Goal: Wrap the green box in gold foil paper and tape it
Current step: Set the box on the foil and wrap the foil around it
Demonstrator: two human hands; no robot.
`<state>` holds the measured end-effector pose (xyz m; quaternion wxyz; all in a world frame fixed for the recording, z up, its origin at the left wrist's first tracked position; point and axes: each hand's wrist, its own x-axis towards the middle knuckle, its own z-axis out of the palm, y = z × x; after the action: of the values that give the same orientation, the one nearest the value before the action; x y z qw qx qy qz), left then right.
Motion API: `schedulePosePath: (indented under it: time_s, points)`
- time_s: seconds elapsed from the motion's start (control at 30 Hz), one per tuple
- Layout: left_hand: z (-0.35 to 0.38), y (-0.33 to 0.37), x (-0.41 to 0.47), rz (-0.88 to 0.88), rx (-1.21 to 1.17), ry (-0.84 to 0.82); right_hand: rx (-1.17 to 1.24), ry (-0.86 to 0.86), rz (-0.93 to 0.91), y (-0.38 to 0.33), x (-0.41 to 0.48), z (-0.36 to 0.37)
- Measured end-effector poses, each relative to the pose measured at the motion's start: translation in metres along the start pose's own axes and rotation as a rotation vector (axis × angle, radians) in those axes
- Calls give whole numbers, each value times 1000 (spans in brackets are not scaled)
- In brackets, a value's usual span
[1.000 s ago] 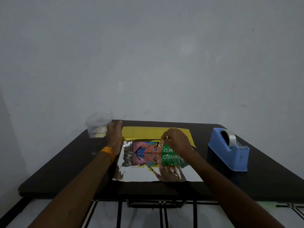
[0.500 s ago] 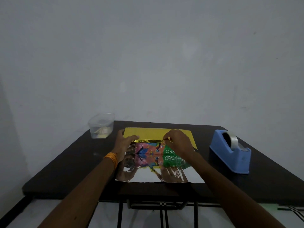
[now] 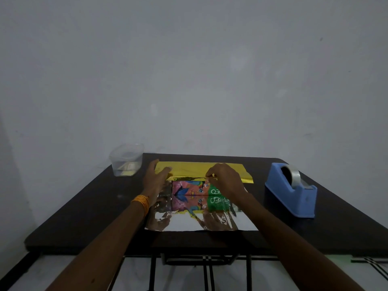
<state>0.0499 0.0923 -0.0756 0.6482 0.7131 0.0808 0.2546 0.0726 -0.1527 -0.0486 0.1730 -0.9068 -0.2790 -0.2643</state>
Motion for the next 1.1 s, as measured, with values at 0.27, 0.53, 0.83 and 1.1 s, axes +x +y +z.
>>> schedulePosePath:
  time_s: [0.27,0.53,0.83,1.1]
  points:
    - [19,22,-9,807,852,-27,-12,46,16,-2,-6,4]
    - [45,12,-17,788,1018,-220,-70,51,-3,-5,-8,3]
    - [44,20,-13,762,1037,-287,-107,20,-3,-8,-2,4]
    - [49,17,-17,786,971,-249,-79,88,22,-10,-6,11]
